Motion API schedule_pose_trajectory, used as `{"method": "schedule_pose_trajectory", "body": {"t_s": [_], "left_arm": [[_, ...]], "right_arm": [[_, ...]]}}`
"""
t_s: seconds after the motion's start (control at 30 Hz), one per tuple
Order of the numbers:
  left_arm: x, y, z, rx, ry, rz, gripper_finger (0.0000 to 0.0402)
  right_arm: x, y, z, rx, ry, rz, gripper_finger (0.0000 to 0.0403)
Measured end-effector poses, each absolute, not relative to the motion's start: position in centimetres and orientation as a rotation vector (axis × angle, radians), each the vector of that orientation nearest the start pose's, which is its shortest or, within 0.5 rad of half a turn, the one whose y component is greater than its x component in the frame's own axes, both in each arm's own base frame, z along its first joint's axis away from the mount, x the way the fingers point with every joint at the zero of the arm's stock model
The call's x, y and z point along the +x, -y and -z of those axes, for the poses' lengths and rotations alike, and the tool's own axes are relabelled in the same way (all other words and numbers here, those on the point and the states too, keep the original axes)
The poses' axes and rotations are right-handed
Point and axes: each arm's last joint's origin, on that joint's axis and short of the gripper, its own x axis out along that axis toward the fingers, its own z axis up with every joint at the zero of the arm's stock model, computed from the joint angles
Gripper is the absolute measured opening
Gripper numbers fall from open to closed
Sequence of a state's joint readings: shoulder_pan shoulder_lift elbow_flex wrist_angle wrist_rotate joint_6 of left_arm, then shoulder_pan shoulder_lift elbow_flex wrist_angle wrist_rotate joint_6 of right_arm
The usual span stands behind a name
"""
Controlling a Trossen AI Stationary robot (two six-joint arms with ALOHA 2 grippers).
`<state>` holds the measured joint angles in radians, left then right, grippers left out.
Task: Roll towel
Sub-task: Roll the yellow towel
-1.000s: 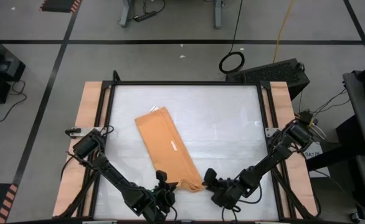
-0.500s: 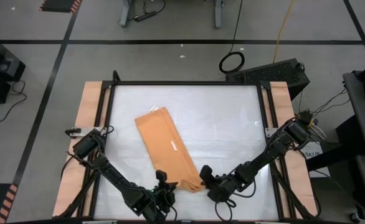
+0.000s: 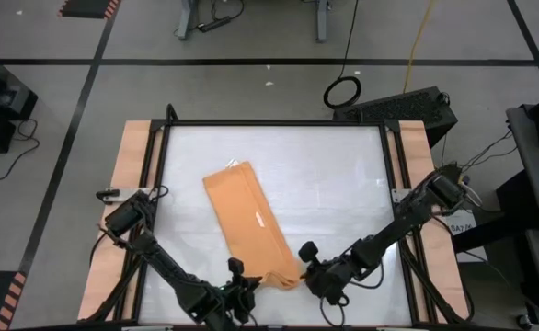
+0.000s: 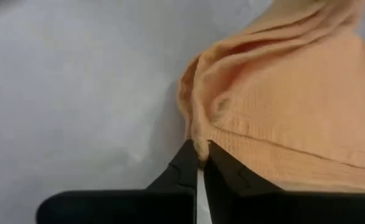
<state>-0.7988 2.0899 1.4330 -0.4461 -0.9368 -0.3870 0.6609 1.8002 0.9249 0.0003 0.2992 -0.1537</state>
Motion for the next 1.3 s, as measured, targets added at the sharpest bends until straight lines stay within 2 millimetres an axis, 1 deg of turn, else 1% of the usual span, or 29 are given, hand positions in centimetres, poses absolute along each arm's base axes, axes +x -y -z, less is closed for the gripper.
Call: {"method": "schedule_pose_trajectory", "body": {"t_s": [0.13,0.2,0.33,0.5,0.7,0.8,0.9,1.0,1.3], "left_arm": [[29.9,29.6,-15.5,0.455,-0.638,-0.240,0.0002],[29.4,30.0,-15.6,0.426,-0.601,-0.273,0.0002],[28.2,30.7,-15.7,0.338,-0.521,-0.347,0.0002],[26.7,31.0,-15.4,0.217,-0.531,-0.383,0.0002],[25.4,31.5,-15.1,0.202,-0.571,-0.357,0.0002],[25.3,31.6,-15.1,0.185,-0.572,-0.358,0.0002],[25.5,31.4,-15.0,0.126,-0.596,-0.364,0.0002],[25.3,31.1,-14.5,0.077,-0.616,-0.383,0.0002],[23.9,29.8,-12.3,-0.098,-0.599,-0.484,0.0002]], "right_arm": [[27.3,-20.5,-16.1,-0.414,-0.713,-0.437,0.0004],[27.4,-20.3,-16.9,-0.346,-0.698,-0.445,0.0003],[28.4,-19.4,-17.2,-0.241,-0.686,-0.437,0.0004],[29.7,-17.5,-17.1,-0.056,-0.727,-0.399,0.0004],[31.1,-15.6,-17.4,0.119,-0.735,-0.442,0.0004],[31.5,-14.7,-17.5,0.152,-0.742,-0.435,0.0004],[31.8,-14.0,-17.5,0.164,-0.739,-0.422,0.0004],[32.1,-13.4,-17.4,0.172,-0.739,-0.401,0.0004],[33.2,-12.9,-15.2,0.172,-0.758,-0.372,0.0004]]}}
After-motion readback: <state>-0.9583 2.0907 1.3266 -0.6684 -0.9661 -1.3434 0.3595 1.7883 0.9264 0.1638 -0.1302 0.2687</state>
